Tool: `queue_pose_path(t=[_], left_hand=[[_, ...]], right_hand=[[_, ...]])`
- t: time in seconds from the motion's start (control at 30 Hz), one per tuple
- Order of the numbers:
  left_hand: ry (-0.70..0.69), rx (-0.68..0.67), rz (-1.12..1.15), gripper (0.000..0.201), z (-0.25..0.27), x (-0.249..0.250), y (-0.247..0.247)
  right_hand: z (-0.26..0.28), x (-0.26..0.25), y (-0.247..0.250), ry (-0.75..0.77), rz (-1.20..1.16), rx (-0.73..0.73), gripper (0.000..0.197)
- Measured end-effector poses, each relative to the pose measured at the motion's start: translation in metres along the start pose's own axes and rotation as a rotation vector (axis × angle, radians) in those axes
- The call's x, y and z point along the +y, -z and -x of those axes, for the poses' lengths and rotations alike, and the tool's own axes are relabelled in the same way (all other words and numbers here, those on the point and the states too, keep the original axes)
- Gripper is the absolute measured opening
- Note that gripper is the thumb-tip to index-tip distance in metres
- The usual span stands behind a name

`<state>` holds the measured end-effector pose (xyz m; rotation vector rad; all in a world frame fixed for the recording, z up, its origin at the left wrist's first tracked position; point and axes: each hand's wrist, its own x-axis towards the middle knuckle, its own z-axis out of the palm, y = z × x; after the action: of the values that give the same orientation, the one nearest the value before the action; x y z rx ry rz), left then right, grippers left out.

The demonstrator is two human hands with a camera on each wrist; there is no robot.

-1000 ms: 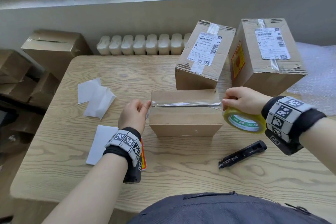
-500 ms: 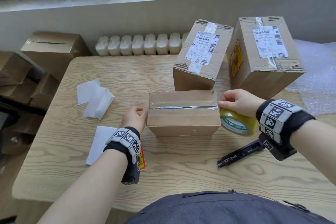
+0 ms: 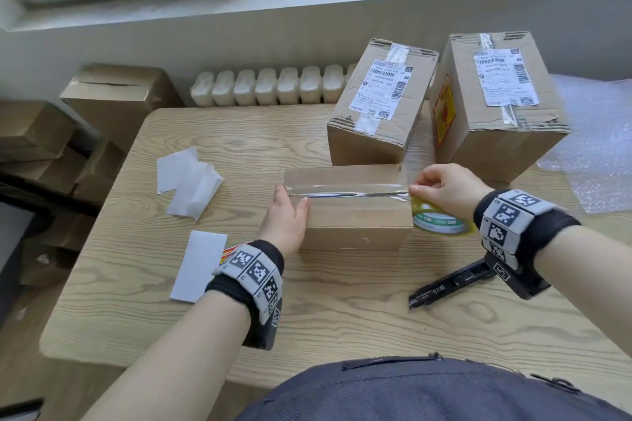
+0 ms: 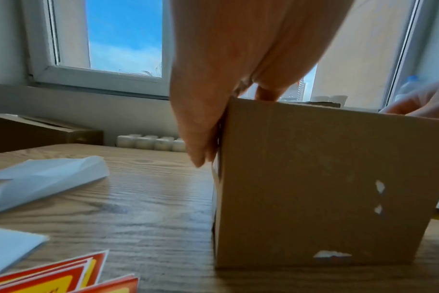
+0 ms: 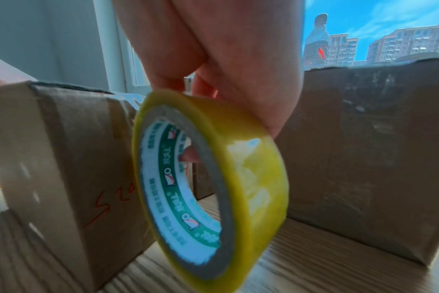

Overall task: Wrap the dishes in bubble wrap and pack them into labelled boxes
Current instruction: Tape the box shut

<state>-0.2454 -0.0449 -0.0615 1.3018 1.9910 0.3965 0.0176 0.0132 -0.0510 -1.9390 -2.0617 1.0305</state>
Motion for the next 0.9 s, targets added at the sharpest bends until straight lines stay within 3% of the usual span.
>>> queue_pose_path(t=[0.07, 0.17, 0.23, 0.3, 0.37, 0.47, 0.57, 0.7, 0.9], left_hand=[[0.025, -0.001, -0.123, 0.066, 0.003, 0.001, 0.001], [-0.009, 0.132, -0.398, 0.068, 0.014, 0.01, -0.005], [-0.199, 0.172, -0.579, 0.067, 0.028, 0.022, -0.016], [-0.385, 0.098, -0.707, 0.065, 0.038, 0.033, -0.032], [-0.43, -0.006, -0.779, 0.069, 0.042, 0.04, -0.046], [-0.391, -0.035, -0.886, 0.078, 0.039, 0.039, -0.057], [-0.369, -0.046, -0.931, 0.081, 0.038, 0.039, -0.058], [-0.329, -0.065, -0.916, 0.079, 0.042, 0.049, -0.057], [-0.078, 0.015, -0.696, 0.085, 0.045, 0.098, -0.085]], right_hand=[[0.004, 0.003, -0.002, -0.044, 0.005, 0.036, 0.037], [0.009, 0.007, -0.001, -0.152, 0.103, 0.028, 0.052], [0.013, 0.009, -0.002, -0.188, 0.186, -0.001, 0.056], [0.017, 0.015, -0.003, -0.201, 0.15, 0.002, 0.057], [0.019, 0.028, -0.004, -0.193, 0.011, 0.005, 0.053], [0.024, 0.039, -0.004, -0.177, -0.158, -0.007, 0.041], [0.022, 0.038, -0.005, -0.13, -0.166, -0.008, 0.034], [0.009, 0.029, -0.014, -0.109, -0.002, -0.071, 0.054], [0.003, 0.023, -0.024, -0.088, 0.247, -0.097, 0.05]])
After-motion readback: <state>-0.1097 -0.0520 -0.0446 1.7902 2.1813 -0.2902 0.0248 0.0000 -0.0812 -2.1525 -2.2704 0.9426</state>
